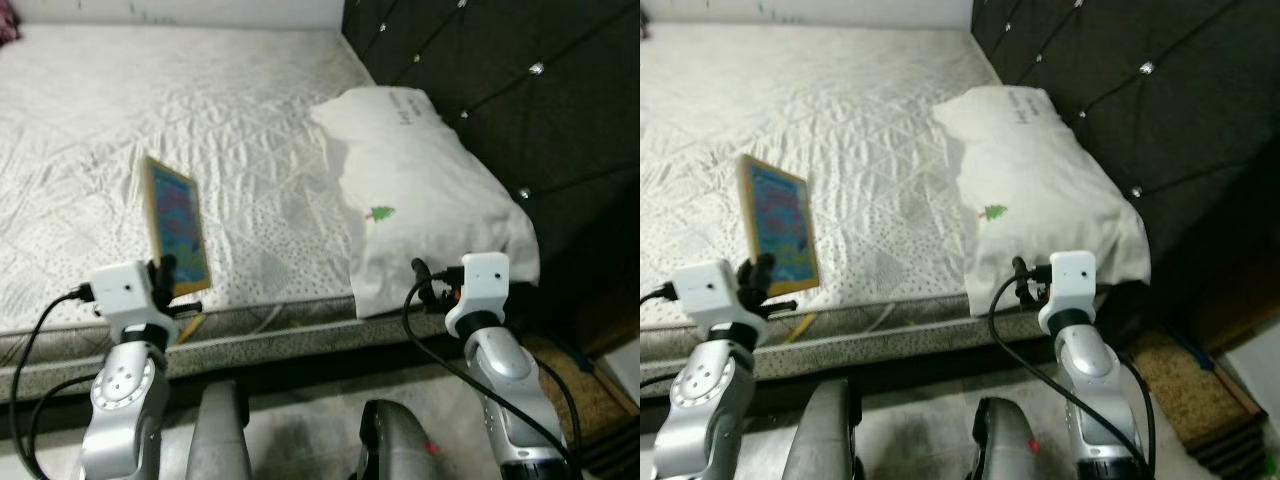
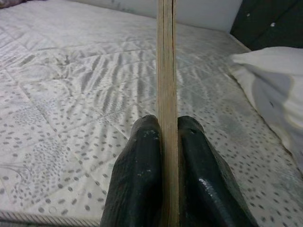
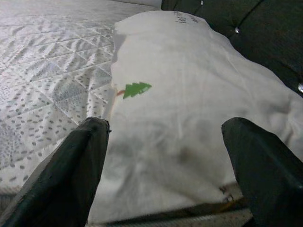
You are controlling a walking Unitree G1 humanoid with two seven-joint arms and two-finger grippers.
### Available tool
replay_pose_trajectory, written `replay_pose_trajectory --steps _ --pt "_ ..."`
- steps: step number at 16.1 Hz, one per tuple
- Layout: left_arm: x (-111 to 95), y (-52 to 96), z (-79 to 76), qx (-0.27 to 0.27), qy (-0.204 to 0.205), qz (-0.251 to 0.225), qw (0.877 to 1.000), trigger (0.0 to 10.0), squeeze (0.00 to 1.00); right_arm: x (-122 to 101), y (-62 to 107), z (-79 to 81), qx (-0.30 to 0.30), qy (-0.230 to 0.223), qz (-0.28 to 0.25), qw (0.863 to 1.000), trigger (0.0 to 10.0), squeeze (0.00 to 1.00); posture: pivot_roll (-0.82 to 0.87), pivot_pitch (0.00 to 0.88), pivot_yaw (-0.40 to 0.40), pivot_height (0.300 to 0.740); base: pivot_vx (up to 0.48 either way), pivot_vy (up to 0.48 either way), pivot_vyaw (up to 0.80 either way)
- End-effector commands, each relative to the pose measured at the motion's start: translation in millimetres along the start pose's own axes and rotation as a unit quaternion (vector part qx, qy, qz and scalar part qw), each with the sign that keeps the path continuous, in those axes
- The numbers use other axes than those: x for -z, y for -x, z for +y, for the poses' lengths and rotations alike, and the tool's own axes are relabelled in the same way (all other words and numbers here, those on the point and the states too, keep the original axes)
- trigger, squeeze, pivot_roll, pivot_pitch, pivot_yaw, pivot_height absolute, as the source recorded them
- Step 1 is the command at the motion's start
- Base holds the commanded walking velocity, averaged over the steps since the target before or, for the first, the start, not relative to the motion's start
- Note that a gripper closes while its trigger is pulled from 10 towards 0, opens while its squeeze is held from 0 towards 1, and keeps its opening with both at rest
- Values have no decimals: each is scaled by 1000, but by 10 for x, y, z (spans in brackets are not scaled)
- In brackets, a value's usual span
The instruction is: Clean up the room
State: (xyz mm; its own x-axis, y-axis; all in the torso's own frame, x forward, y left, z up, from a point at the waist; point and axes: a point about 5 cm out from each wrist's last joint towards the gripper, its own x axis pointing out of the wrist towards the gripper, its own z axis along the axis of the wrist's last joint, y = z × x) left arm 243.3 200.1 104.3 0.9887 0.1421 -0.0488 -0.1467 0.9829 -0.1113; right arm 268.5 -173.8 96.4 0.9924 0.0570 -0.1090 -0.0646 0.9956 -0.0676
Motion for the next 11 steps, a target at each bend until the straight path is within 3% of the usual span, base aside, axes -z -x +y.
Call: replay_pose_trajectory --steps 1,5,7,9,11 --pt "-75 -37 -98 20 3 -23 1000 10000 0 -28 9 -33 5 3 -5 1000 10000 0 -1 49 -76 597 319 0 0" --pt "-66 -53 -120 23 3 -21 1000 10000 0 -23 19 -34 5 2 -4 1000 10000 0 -2 47 -73 597 302 0 0" --pt "-52 -87 -175 33 11 -11 999 10000 0 -20 22 -35 5 1 -4 1000 10000 0 1 46 -75 597 0 0 0" --pt "49 -144 -217 25 60 29 997 10000 0 -21 22 -28 2 1 -3 1000 10000 0 -2 48 -77 597 0 0 0" --pt "141 -299 -368 43 120 64 990 10000 0 -33 33 -24 -4 -7 -7 1000 10000 0 -15 51 -82 577 0 0 0"
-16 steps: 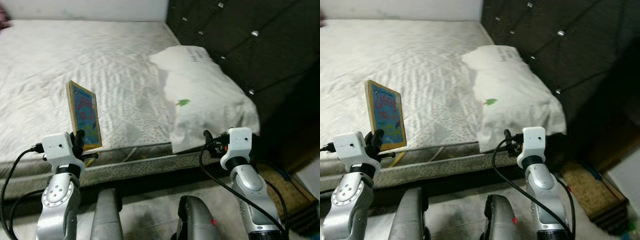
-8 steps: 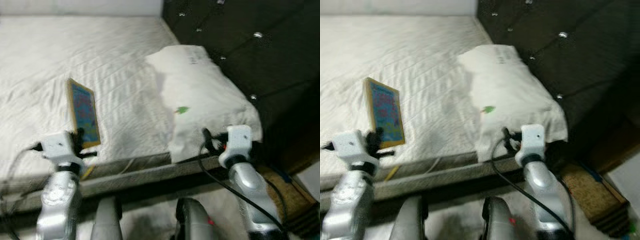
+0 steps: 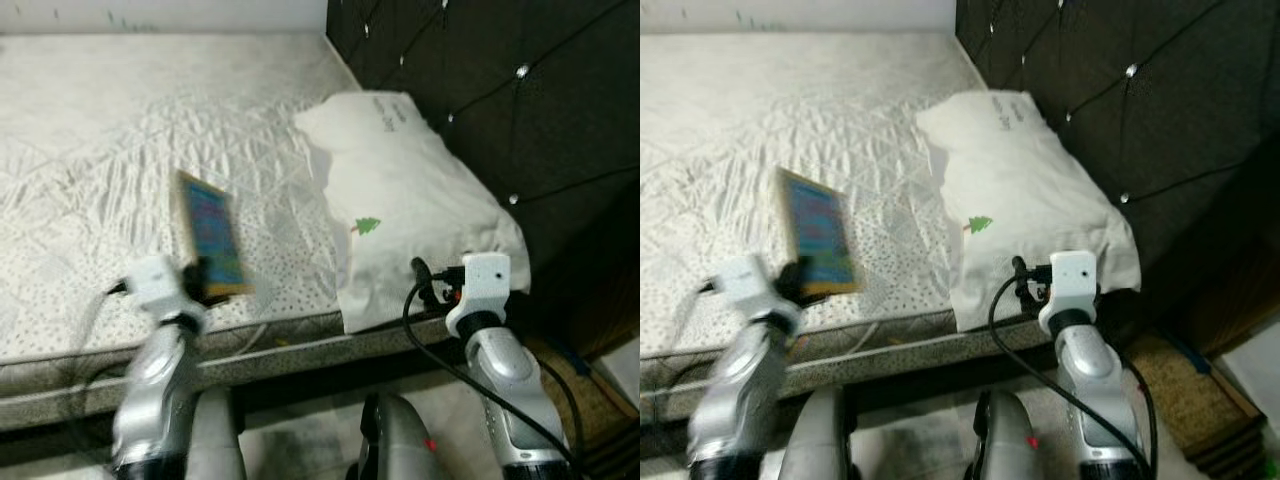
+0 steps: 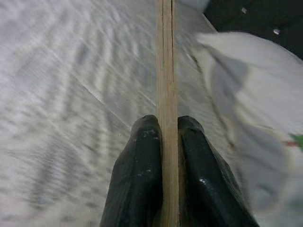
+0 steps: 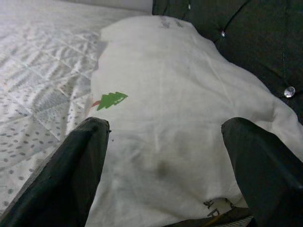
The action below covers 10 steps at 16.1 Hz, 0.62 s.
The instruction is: Clean up the room
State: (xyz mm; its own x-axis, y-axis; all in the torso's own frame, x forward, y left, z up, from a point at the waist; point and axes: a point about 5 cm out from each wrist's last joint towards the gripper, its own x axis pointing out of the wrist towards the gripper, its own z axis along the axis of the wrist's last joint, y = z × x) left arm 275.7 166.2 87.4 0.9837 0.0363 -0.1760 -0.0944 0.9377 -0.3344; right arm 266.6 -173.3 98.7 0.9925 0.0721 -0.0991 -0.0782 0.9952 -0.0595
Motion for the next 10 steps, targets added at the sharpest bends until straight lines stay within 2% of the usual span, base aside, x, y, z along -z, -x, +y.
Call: replay_pose_trajectory --steps 1,4,7,8,10 --pt "-37 -72 -48 10 19 -7 1000 10000 0 -22 20 -22 1 -2 -3 1000 10000 0 -25 54 -82 567 0 0 0" --pt "2 -248 -205 33 39 4 999 10000 0 -53 86 -47 -5 -10 -7 1000 10000 0 -53 68 -80 537 0 0 0" --pt "-4 -465 -305 63 98 28 993 10000 0 -51 193 -116 5 5 2 1000 10000 0 -96 95 -83 537 0 0 0" --pt "32 -551 -326 62 122 56 989 10000 0 -66 238 -133 5 12 3 1000 10000 0 -108 103 -83 537 0 0 0" --pt "56 -623 -381 72 139 77 985 10000 0 -85 305 -162 4 19 5 1000 10000 0 -124 113 -83 537 0 0 0"
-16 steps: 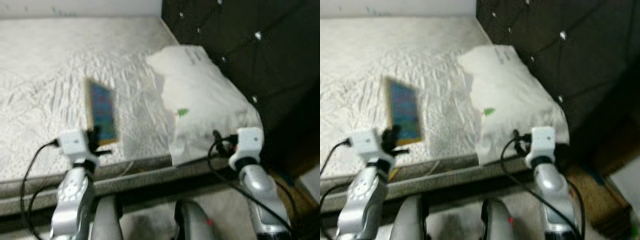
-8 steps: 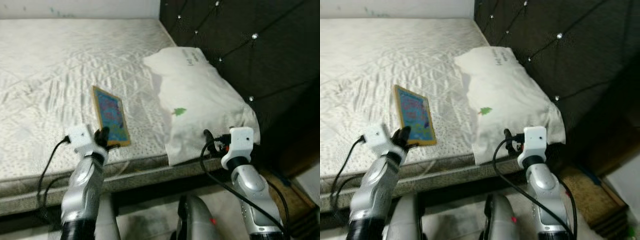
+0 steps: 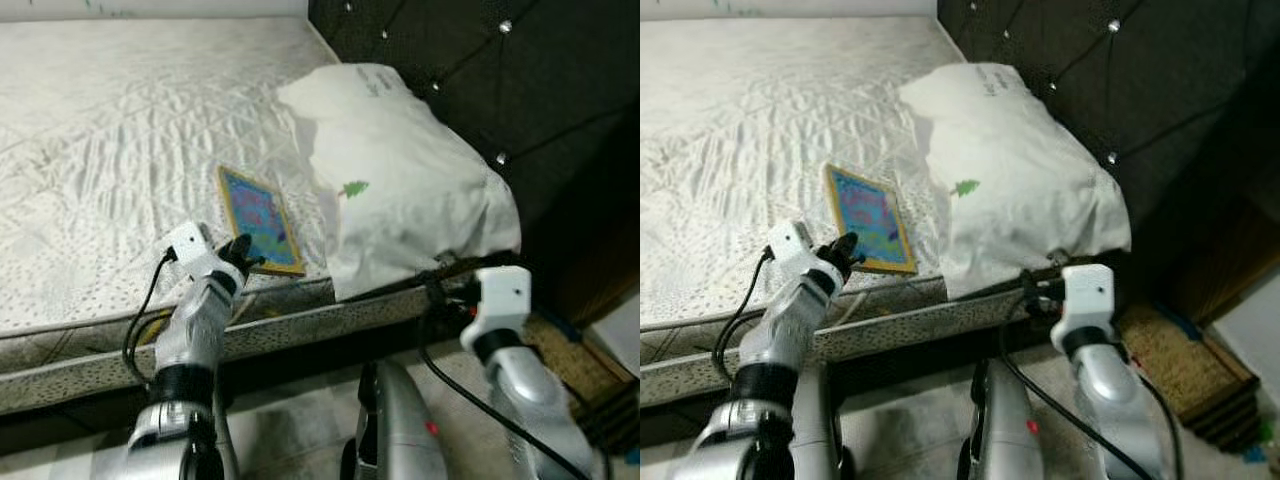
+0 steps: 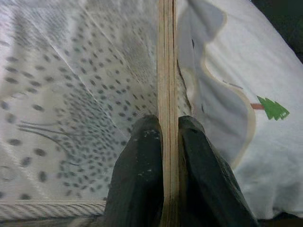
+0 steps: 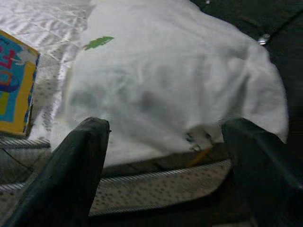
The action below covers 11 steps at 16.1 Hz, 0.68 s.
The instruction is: Clean up the room
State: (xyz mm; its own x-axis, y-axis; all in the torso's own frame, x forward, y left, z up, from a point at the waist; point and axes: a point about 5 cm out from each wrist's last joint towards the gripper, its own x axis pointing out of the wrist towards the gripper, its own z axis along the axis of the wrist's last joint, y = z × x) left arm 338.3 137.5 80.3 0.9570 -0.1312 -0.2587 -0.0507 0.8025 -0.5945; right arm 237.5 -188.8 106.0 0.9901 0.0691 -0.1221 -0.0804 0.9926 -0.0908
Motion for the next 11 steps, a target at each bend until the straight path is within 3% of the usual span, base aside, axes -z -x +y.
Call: replay_pose_trajectory --steps 1,3,8,11 --pt "-23 -75 -117 26 23 7 999 10000 0 -59 47 -45 0 7 -3 1000 10000 0 -135 122 -83 537 0 0 0" --pt "-64 -150 -187 38 68 15 997 10000 0 -92 147 -32 -25 5 0 1000 10000 0 -154 140 -85 537 0 0 0" --pt "12 -237 -178 17 54 57 997 10000 0 -119 321 -46 -41 16 18 999 10000 0 -186 172 -95 537 0 0 0" --pt "-13 -243 -64 0 49 68 997 10000 0 -137 328 -54 -40 21 23 999 10000 0 -199 175 -100 537 0 0 0"
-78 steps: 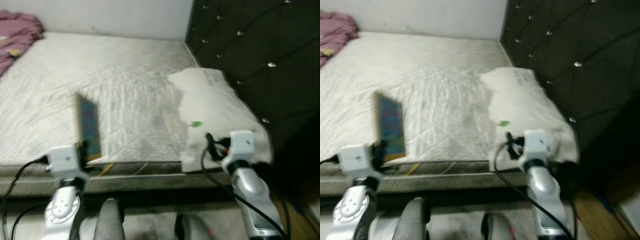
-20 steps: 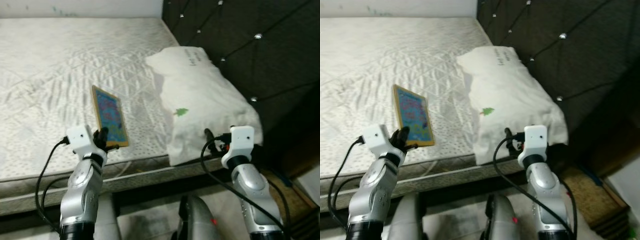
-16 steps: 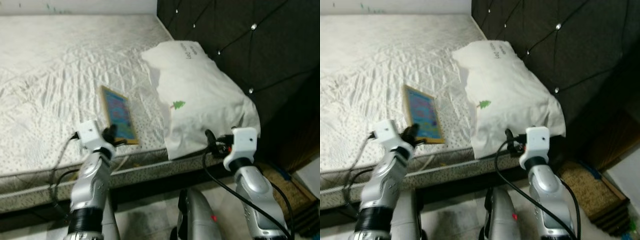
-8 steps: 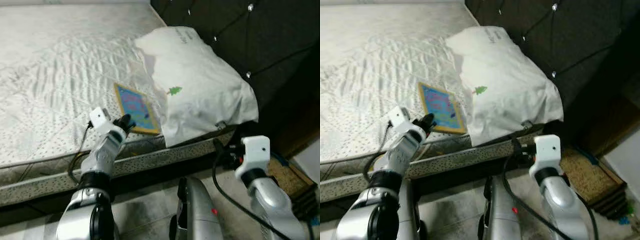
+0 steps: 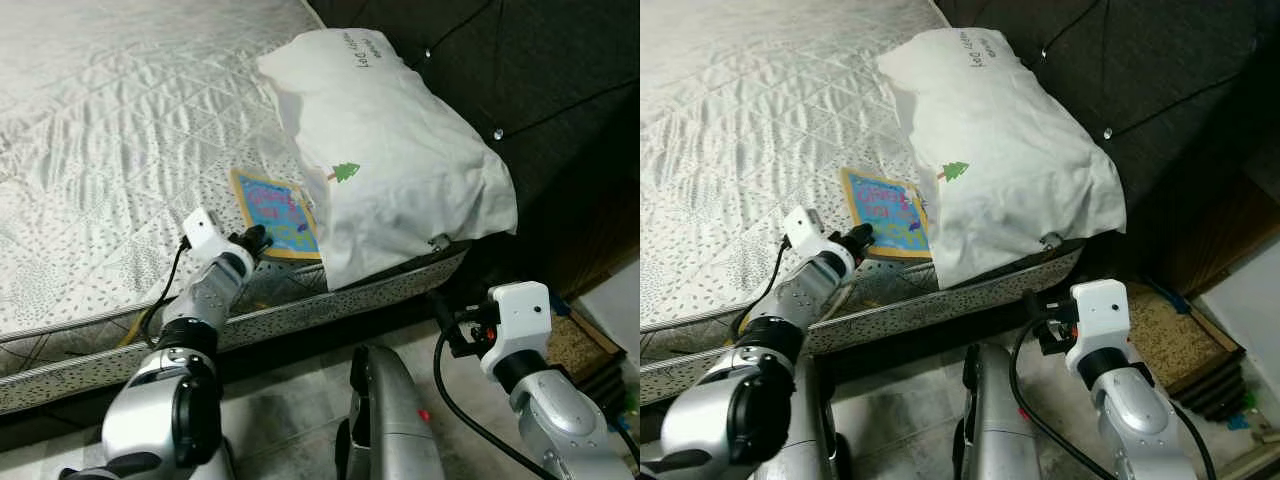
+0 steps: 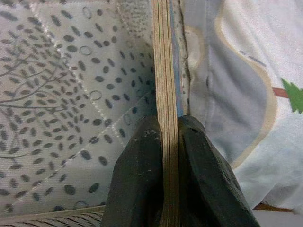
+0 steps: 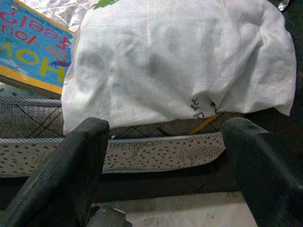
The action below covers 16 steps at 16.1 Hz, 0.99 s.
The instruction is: Clean up the room
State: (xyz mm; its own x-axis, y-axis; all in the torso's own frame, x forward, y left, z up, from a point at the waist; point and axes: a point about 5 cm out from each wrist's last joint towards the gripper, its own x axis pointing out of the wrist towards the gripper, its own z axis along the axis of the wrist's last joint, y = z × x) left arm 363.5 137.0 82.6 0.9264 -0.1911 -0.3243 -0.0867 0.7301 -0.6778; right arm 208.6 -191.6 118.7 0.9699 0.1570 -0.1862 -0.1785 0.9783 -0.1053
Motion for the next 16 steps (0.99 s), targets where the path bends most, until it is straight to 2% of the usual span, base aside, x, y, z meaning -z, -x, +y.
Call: replay_pose_trajectory --steps 1,2,3,4,5,9,12,16 --pt "62 -13 11 -11 -12 25 1000 10000 0 -52 23 -40 8 6 -4 1000 10000 0 -203 174 -100 537 0 0 0" --pt "38 -11 51 -17 -15 33 999 10000 133 -61 18 -42 8 7 -4 1000 10000 0 -206 171 -101 537 0 0 0" --pt "-11 -11 80 -23 -28 36 999 10000 549 -67 12 -46 9 7 -5 1000 10000 0 -210 168 -100 537 0 0 0" --pt "-30 -11 86 -24 -31 36 999 10000 780 -70 9 -47 9 8 -5 1000 10000 0 -212 166 -100 537 0 0 0" --pt "-118 -11 110 -31 -51 34 998 10000 1000 -86 0 -55 12 10 -8 1000 10000 0 -217 162 -101 537 0 0 0" --pt "-345 4 174 -47 -100 29 993 10000 1000 -131 -40 -102 20 17 -14 1000 10000 0 -230 150 -106 537 0 0 0" --pt "-502 25 221 -62 -122 15 990 10000 1000 -153 -63 -125 22 22 -16 999 10000 0 -236 139 -110 537 0 0 0" --pt "-554 46 275 -74 -157 22 985 10000 1000 -172 -116 -112 14 34 -24 999 10000 0 -232 116 -111 537 0 0 0"
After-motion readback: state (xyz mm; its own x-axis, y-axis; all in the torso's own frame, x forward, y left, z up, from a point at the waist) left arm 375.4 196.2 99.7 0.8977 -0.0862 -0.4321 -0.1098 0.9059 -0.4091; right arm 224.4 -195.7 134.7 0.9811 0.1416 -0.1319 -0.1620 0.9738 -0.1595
